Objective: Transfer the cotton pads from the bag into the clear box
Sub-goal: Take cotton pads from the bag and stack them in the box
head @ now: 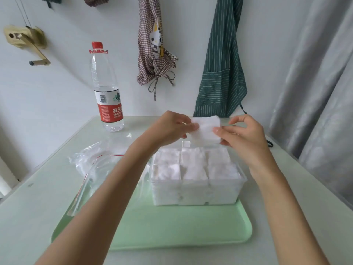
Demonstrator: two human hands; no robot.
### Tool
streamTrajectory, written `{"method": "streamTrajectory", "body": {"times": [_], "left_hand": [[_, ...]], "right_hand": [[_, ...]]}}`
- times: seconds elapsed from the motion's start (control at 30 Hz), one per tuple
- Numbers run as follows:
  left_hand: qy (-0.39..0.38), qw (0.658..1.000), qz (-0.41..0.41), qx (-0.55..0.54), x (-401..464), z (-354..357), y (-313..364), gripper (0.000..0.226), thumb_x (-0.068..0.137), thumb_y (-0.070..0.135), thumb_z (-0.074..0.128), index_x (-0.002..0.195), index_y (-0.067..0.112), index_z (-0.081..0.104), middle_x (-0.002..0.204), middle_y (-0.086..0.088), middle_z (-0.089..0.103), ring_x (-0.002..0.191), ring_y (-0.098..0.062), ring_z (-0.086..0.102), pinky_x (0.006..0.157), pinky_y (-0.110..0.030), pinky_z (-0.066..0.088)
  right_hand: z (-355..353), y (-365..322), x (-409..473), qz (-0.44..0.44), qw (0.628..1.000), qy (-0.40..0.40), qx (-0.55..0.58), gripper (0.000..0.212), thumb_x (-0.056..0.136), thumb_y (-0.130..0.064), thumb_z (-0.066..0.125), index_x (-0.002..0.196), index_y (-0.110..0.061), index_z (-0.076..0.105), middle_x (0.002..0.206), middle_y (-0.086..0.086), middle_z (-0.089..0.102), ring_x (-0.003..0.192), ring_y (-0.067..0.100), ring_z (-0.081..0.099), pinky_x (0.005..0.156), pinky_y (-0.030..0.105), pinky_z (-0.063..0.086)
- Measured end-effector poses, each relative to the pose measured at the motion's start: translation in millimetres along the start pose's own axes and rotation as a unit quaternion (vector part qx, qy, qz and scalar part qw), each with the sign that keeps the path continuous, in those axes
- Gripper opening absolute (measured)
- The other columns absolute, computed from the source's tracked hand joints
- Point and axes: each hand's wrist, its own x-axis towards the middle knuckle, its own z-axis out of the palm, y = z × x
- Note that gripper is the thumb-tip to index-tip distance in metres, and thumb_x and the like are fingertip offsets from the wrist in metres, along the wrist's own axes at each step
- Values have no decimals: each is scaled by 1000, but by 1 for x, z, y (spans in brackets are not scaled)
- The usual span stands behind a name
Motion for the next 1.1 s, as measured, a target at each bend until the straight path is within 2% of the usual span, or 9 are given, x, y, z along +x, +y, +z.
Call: {"method": "streamTrajectory", "body": {"times": [0.1, 0.27, 0.33, 0.47, 0.53, 0.63, 0.77, 0.93, 1.1], "left_hand": [[-4, 999, -34, 29, 7, 9, -7, 29, 88, 36, 62, 104, 13, 69, 96, -9, 69, 78, -15, 58, 60, -16, 40], [-35, 991, -99, 87, 9, 16, -29, 24, 81, 39, 70, 96, 22, 63, 92, -3, 67, 89, -25, 63, 87, -34, 49], [-49, 989, -103, 93, 7, 15, -32, 26, 80, 38, 71, 97, 19, 65, 79, 3, 65, 81, -21, 61, 80, -32, 48], [-68, 991, -87, 71, 0, 9, -29, 16, 82, 35, 70, 89, 22, 63, 50, 15, 58, 44, 5, 51, 46, -10, 37], [-81, 991, -77, 80, -4, 8, -28, 17, 80, 35, 72, 87, 22, 64, 59, 11, 61, 46, 5, 52, 46, -10, 38], [-105, 984, -82, 114, -10, 10, -33, 18, 77, 37, 74, 85, 24, 65, 78, 5, 67, 66, -9, 58, 65, -22, 44], [-123, 978, -79, 150, -14, 15, -40, 16, 75, 42, 74, 82, 32, 65, 88, 7, 69, 84, -14, 61, 83, -28, 47], [-99, 980, -10, 171, -19, 17, -43, 27, 71, 45, 76, 95, 37, 66, 94, 15, 60, 78, 1, 49, 75, -23, 40], [-137, 967, 16, 215, -20, 14, -39, 29, 68, 50, 77, 95, 43, 67, 100, 16, 60, 85, -1, 48, 74, -19, 40]], "right_hand": [[0, 12, 5, 13, 999, -34, -38, 20, 76, -10, 76, 76, -15, 57, 64, -2, 69, 56, 9, 63, 79, 39, 58], [9, 23, 4, 56, 988, -91, -113, 20, 75, -8, 76, 72, -15, 58, 64, 5, 68, 53, 13, 60, 63, 25, 56], [9, 20, 2, 78, 979, -117, -147, 20, 74, -9, 77, 73, -14, 58, 66, 6, 69, 55, 15, 61, 67, 29, 57], [-4, 4, 1, 90, 977, -141, -134, 24, 72, -7, 79, 70, -13, 56, 68, 8, 71, 59, 16, 64, 59, 25, 53], [-6, 3, 0, 103, 965, -183, -158, 26, 72, -6, 79, 69, -13, 54, 68, 8, 71, 61, 18, 64, 61, 26, 52], [-1, 10, -2, 112, 943, -223, -219, 28, 71, -6, 80, 68, -14, 53, 63, 6, 68, 60, 20, 63, 73, 33, 54], [0, 12, -5, 117, 925, -254, -257, 22, 70, -13, 81, 80, -16, 61, 72, 6, 72, 61, 15, 60, 71, 29, 53], [0, 12, -7, 38, 892, -273, -358, 35, 68, -28, 82, 98, -39, 68, 87, -5, 49, 72, 6, 47, 66, 21, 39], [1, 15, -6, 49, 882, -285, -372, 38, 69, -33, 81, 105, -34, 70, 85, -11, 60, 70, 1, 52, 66, 18, 41]]}}
